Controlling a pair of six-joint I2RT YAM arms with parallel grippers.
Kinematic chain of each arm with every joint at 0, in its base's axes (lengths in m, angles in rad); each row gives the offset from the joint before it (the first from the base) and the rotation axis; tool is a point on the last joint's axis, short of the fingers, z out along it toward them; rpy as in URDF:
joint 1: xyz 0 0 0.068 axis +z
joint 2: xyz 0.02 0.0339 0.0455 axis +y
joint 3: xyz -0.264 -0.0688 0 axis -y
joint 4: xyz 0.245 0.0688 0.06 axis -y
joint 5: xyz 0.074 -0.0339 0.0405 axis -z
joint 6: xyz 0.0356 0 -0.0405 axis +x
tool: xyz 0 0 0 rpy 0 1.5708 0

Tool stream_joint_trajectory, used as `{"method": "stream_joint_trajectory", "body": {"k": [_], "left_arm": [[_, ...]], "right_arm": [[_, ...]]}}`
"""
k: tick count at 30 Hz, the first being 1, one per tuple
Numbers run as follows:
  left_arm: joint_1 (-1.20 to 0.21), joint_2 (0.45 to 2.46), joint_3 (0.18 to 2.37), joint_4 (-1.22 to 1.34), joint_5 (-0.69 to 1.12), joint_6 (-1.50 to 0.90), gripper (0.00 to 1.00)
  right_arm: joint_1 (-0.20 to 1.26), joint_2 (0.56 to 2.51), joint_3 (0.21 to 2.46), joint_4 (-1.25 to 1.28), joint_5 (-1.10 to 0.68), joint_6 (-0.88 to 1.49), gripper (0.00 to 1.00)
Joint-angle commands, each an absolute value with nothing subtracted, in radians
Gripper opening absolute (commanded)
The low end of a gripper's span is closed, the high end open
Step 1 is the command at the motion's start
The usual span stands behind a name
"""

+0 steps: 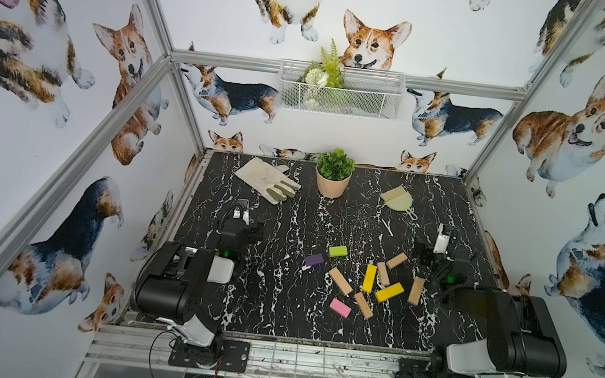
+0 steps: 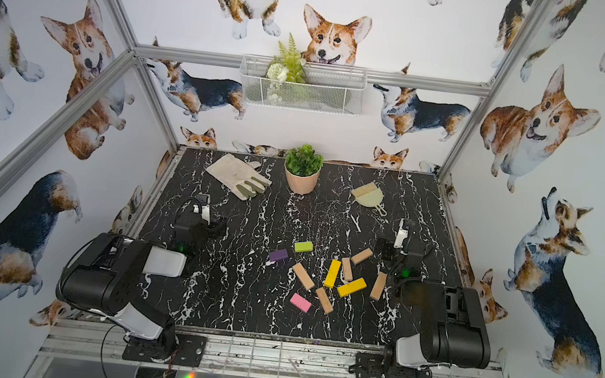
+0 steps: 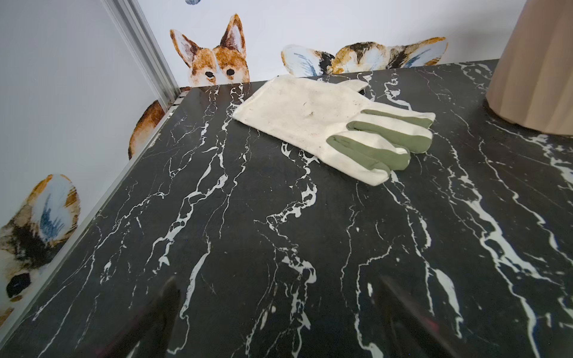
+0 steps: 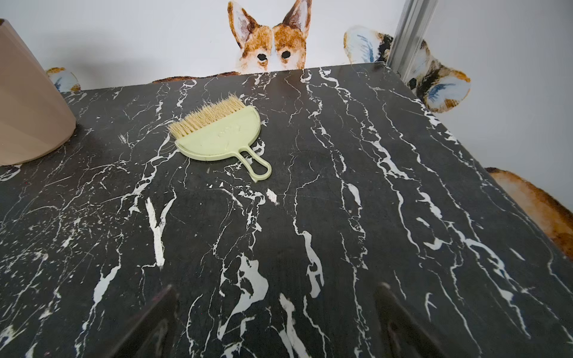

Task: Assemble the letter k with building blocks
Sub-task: Pick up the building block from the center of the board.

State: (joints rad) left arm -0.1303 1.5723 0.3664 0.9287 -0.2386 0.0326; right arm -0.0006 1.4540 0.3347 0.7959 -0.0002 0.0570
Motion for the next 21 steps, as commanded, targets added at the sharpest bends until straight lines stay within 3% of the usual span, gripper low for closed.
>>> {"method": "stream_joint_trajectory", "body": {"k": [1,21], "left_arm": [[-0.129,1.569,0.367,0.959,-0.233,0.04,1.0],[-0.129,1.57,0.367,0.959,-0.232,0.04,1.0]], "right_arm": [[-0.002,1.454,0.342,0.804,-0.005,0.059,0.99],[-0.002,1.448,0.322,0.835,0.097,0.098,1.0]]}}
